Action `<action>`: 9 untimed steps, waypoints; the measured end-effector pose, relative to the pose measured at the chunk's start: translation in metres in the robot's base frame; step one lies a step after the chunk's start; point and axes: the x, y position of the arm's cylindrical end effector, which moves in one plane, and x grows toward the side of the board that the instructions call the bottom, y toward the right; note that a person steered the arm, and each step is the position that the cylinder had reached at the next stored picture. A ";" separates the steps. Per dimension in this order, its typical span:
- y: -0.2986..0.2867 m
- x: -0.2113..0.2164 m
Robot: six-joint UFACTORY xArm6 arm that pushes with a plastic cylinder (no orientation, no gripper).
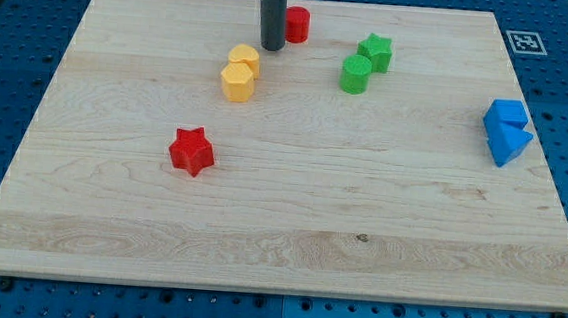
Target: Separate greeen circle and green star
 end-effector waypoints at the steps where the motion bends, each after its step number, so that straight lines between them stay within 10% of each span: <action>1: 0.000 0.006; 5: 0.053 0.031; 9: 0.144 -0.041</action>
